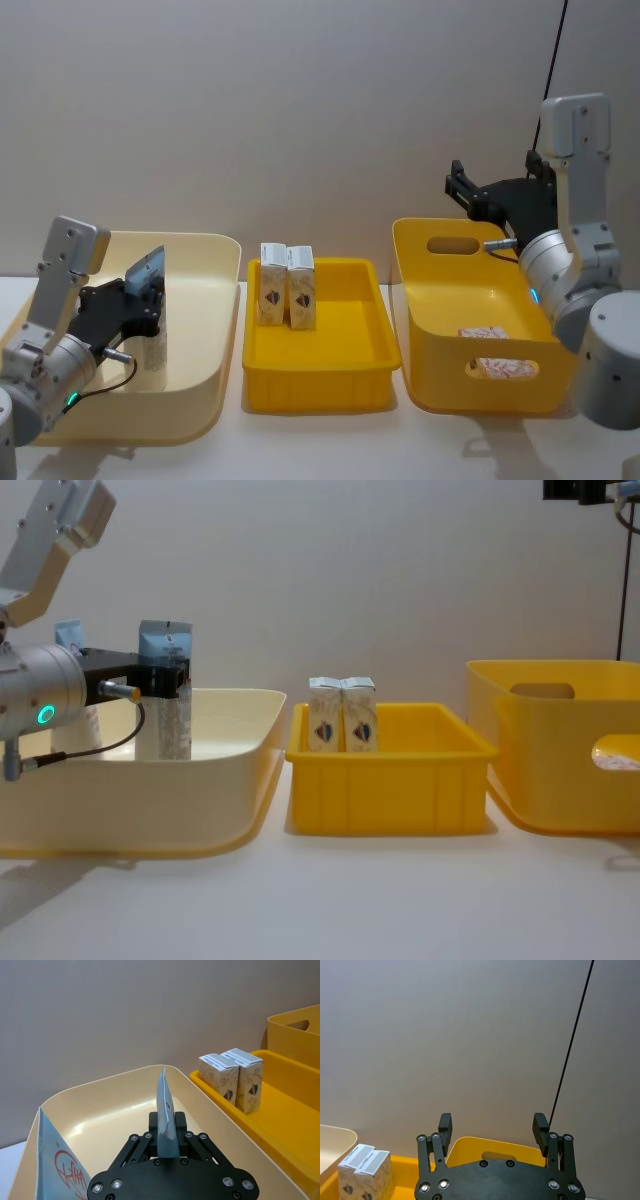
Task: Bimanual collaborative sorting of washing and personal care products
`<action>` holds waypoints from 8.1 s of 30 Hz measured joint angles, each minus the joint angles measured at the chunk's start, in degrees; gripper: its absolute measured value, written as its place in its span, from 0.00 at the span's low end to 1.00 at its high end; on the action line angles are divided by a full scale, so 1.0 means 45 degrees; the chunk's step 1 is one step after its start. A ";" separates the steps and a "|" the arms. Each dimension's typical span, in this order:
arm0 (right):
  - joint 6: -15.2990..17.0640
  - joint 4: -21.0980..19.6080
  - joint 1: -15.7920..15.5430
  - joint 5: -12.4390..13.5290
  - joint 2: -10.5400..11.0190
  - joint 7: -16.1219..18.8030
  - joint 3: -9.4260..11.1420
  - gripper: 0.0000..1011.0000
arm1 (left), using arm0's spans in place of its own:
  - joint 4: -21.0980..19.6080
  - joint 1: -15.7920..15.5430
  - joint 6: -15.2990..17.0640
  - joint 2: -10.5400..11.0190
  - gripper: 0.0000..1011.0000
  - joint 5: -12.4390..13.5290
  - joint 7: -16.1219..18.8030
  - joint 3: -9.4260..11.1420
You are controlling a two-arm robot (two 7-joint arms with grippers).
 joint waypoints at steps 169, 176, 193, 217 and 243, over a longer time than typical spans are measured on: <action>0.0409 0.6414 0.5007 0.0938 -0.1204 0.6041 -0.4172 0.99 | 0.1552 -0.2645 -0.3004 -0.1319 0.18 -0.2780 -0.3316 -0.0902; 0.0155 0.7013 0.5274 0.0854 -0.1484 0.5984 -0.4254 0.99 | 0.1390 -0.2477 -0.2871 -0.1297 0.18 -0.2887 -0.3278 -0.0883; -0.0520 0.8672 0.6064 0.0444 -0.2071 0.6236 -0.4713 0.99 | 0.1317 -0.2341 -0.2792 -0.1277 0.18 -0.3085 -0.3291 -0.0773; -0.1183 1.0181 0.6733 0.0184 -0.2669 0.6281 -0.4849 0.69 | 0.1312 -0.2300 -0.2868 -0.1243 0.18 -0.3094 -0.3288 -0.0741; -0.1309 1.0416 0.6835 0.0148 -0.2762 0.6288 -0.4864 0.57 | 0.1300 -0.2292 -0.2884 -0.1237 0.18 -0.3075 -0.3285 -0.0742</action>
